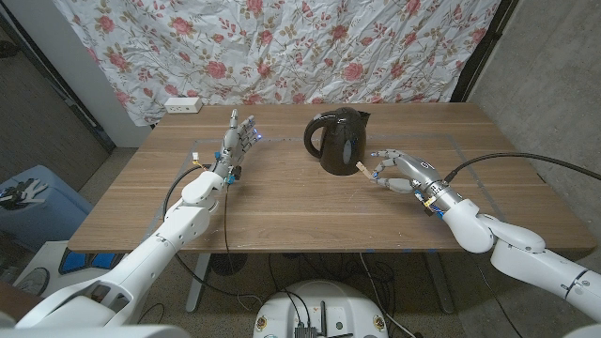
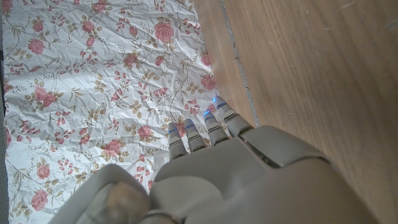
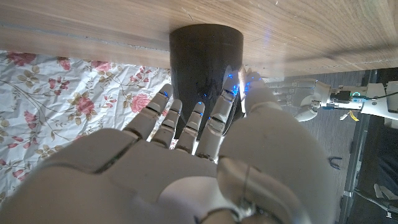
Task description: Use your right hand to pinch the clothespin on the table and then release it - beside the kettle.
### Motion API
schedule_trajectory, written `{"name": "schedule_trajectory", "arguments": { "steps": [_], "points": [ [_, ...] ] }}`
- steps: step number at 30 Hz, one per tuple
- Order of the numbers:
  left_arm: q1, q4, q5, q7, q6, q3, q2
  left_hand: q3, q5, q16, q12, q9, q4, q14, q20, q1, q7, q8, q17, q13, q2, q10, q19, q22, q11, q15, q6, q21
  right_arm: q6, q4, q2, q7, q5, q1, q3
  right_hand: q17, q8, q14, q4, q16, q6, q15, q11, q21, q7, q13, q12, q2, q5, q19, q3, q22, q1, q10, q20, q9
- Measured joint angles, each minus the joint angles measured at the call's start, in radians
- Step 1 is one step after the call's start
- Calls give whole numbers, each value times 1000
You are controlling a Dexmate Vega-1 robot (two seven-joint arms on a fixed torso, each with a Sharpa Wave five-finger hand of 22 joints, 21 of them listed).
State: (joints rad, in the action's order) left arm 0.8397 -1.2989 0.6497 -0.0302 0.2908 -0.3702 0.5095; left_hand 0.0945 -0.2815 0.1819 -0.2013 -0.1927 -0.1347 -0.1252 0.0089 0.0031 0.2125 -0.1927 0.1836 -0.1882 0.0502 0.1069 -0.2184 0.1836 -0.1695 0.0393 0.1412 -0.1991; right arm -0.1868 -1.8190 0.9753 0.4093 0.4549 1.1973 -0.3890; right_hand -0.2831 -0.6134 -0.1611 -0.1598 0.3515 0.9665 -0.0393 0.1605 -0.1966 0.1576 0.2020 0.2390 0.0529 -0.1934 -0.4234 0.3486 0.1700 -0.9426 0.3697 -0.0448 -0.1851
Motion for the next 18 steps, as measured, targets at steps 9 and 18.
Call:
{"name": "schedule_trajectory", "arguments": {
  "steps": [9,18],
  "points": [
    [0,0,0,0,0,0,0,0,0,0,0,0,0,0,0,0,0,0,0,0,0,0,0,0,0,0,0,0,7,-12,9,0,4,6,6,-3,15,0,4,0,-4,0,-9,0,4,1,-7,0,0,0,-4,0,0,-9,0,2],
    [0,0,0,0,0,0,0,0,0,0,0,0,0,0,0,0,0,0,0,0,0,0,0,0,0,0,0,0,13,-22,16,-9,7,10,10,-3,22,4,8,0,-11,4,-12,0,11,1,-15,0,0,0,-16,0,0,-24,0,-8]
  ]
}}
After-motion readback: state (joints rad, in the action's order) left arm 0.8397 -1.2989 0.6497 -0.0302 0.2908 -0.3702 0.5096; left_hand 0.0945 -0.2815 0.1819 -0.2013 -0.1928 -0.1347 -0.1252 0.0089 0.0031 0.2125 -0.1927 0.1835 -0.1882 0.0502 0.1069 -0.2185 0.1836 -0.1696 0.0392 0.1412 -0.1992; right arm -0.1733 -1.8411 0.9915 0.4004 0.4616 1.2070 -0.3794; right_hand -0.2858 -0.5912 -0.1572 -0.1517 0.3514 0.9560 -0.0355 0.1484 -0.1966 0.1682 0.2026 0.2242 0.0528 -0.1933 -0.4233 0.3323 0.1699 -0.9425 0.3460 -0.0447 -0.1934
